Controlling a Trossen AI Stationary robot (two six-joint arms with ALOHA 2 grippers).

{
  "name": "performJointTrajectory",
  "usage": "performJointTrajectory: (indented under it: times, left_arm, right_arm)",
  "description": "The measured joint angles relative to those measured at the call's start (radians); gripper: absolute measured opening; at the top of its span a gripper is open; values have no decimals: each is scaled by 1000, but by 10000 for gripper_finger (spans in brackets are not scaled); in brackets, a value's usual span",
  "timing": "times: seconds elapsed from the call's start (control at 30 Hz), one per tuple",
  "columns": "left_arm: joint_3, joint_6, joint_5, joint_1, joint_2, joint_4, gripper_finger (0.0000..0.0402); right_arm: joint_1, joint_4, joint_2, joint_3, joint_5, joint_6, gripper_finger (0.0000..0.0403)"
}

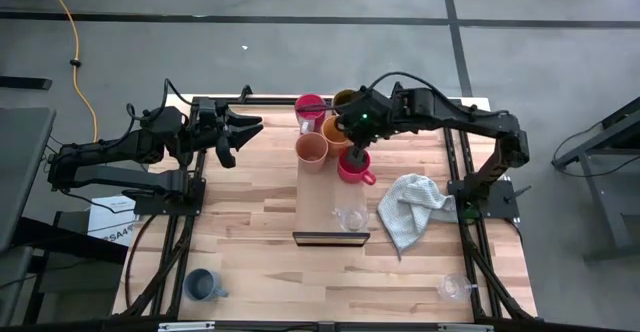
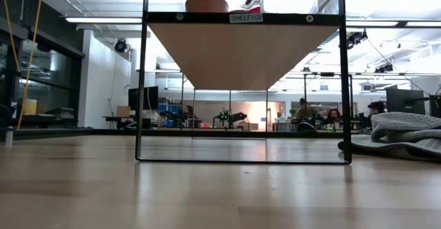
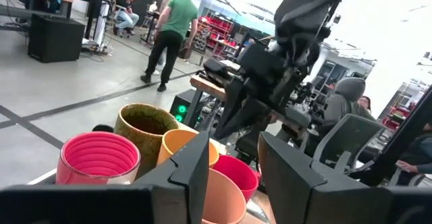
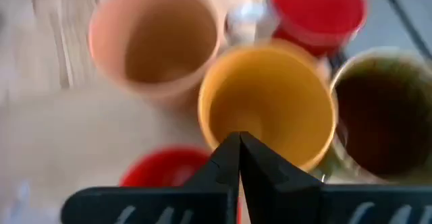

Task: Stack small to large cups/mugs on shelf
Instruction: Adjust the red mug on the shelf

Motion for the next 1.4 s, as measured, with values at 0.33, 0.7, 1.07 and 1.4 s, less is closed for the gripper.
performJointTrajectory:
  times: [0.33, 0.7, 1.07, 1.4]
  left_arm:
    - [0, 0, 0, 0, 0, 0, 117]
    - [0, 0, 0, 0, 0, 0, 117]
    - [0, 0, -1, 0, 0, 0, 117]
    - [0, 0, -1, 0, 0, 0, 117]
  right_arm:
    - [95, -222, -22, -65, -76, -42, 0]
    - [71, -48, -228, -238, 73, 52, 0]
    - [-32, 254, -366, -562, 9, 153, 0]
    - [-65, 461, -362, -669, -18, 176, 0]
